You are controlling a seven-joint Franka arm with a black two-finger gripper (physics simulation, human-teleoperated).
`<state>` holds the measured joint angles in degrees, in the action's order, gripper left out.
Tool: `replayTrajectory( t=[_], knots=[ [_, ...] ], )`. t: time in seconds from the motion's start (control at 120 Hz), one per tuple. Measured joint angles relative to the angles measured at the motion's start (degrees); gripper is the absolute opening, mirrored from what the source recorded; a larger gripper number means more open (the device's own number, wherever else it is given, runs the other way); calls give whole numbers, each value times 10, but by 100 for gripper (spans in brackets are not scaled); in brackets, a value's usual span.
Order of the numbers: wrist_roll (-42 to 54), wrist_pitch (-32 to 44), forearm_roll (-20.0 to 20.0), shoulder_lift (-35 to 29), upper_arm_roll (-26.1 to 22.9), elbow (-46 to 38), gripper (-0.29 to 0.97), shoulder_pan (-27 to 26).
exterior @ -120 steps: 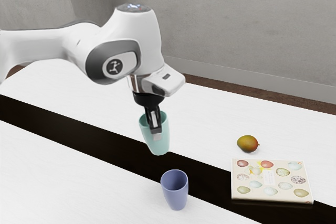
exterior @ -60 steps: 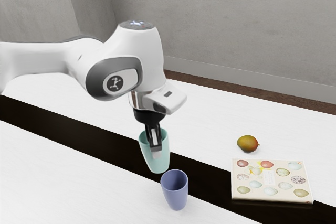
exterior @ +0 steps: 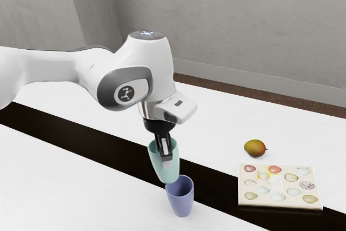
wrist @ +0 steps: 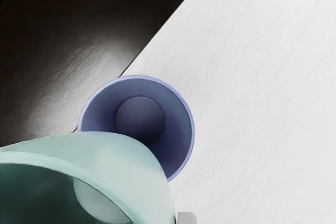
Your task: Place the left cup onto the right cup
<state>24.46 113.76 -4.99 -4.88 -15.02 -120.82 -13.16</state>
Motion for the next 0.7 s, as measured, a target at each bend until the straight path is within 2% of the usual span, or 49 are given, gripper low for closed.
replayTrajectory(
  t=[0.7],
  knots=[
    [-3, 18, 3, 30, -8, 11, -10, -8]
  ],
)
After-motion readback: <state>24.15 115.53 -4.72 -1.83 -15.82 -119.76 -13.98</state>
